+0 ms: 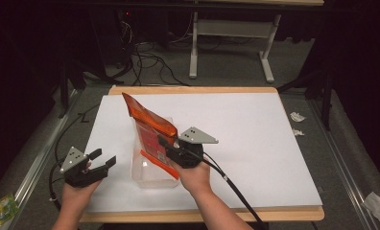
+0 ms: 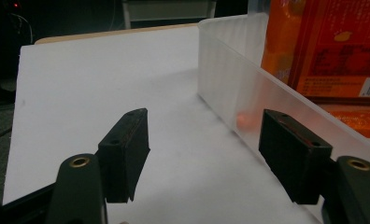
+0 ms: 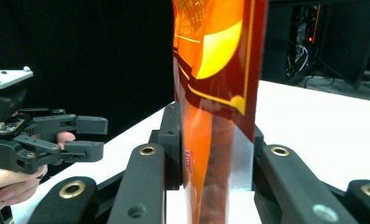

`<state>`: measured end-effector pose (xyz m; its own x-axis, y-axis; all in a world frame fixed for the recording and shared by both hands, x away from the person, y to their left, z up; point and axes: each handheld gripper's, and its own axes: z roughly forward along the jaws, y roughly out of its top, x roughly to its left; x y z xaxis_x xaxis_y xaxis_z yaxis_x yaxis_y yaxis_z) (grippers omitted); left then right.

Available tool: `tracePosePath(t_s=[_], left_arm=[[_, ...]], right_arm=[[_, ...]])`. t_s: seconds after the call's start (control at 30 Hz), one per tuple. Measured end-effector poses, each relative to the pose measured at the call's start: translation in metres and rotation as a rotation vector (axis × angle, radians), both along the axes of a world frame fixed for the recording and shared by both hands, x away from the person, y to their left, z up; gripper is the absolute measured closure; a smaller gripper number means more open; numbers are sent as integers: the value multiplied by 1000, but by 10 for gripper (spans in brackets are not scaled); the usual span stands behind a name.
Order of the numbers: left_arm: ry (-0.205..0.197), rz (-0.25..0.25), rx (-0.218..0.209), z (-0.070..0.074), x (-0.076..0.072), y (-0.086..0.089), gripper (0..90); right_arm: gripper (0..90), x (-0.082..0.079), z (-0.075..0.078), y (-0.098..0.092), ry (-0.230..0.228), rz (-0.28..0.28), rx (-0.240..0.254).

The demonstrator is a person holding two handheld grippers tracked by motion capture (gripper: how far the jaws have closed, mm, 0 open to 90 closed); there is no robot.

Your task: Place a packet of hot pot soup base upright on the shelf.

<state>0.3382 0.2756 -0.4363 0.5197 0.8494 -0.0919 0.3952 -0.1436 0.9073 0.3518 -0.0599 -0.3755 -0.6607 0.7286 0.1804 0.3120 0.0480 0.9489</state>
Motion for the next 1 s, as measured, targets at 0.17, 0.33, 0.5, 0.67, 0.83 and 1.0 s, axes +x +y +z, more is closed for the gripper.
tracePosePath(t_s=[0.17,0.33,0.5,0.67,0.83,1.0], left_arm=[[3,-5,1,-1,0,0,341],[5,-8,4,-1,0,-1,342],[9,-11,6,-1,0,-2,342],[7,-10,7,-1,0,0,342],[10,-7,4,-1,0,1,342],[9,-8,6,-1,0,2,342]], right_arm=[[725,2,-8,-2,14,-13,23],[725,1,-12,-3,13,-15,20],[724,-3,-15,-4,-1,-10,15],[722,-7,-17,-5,-17,-2,3],[721,-10,-20,-6,-27,1,-4],[720,-15,-33,-9,-18,4,-43]])
